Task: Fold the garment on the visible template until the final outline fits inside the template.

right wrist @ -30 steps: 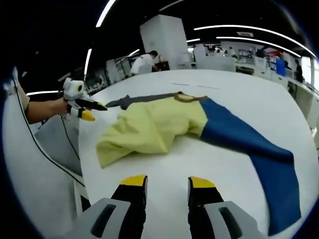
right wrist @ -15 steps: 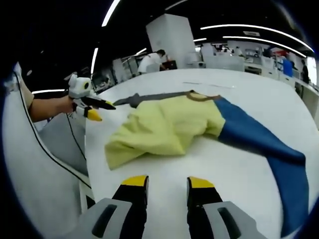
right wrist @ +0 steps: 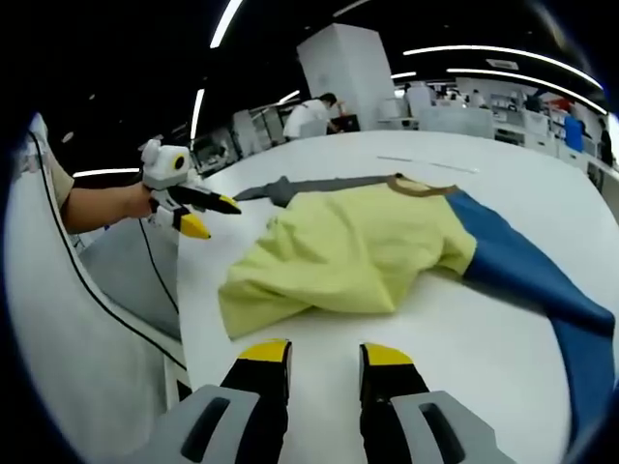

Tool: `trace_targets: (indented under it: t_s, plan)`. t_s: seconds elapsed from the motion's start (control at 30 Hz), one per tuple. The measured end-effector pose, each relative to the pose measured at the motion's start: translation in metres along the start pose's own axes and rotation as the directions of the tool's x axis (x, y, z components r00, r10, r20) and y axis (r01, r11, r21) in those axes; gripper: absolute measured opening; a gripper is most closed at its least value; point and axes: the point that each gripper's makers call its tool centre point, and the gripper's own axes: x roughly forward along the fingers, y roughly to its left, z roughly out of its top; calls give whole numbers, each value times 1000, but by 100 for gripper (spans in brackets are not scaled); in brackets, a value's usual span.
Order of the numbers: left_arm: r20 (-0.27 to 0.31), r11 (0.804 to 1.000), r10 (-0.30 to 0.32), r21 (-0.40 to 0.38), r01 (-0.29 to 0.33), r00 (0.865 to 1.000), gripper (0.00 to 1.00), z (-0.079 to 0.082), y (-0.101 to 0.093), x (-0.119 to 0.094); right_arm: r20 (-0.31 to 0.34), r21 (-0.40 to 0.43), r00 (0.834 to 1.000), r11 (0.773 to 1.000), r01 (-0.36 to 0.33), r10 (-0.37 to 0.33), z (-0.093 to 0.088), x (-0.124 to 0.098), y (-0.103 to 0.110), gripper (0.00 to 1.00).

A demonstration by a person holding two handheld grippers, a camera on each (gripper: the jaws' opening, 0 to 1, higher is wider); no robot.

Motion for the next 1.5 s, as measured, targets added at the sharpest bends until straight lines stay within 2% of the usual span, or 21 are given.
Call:
trace_targets:
  t_s: [0.6, 0.93, 1.2, 1.4, 1.5]
  plan:
    - [-15, 1000, 4, -14, -5, 1000, 57, -11, 5, -3, -12, -9, 996, 996, -87, 87, 9, 32, 25, 21]
    - [-19, 1000, 9, -13, -10, 1000, 57, -13, 8, -5, -17, 6, 995, 995, -102, 102, 12, 43, 29, 18]
    - [-25, 1000, 10, -17, -10, 1000, 56, -15, 7, -6, -36, -7, 995, 996, -91, 90, 7, 53, 31, 10]
    - [-24, 1000, 11, -17, -11, 1000, 56, -15, 7, -7, -42, -60, 995, 993, -97, 95, 6, 56, 39, 0]
    - [-24, 1000, 13, -19, -13, 1000, 56, -15, 8, -8, -34, -75, 995, 992, -99, 97, 9, 55, 42, 0]
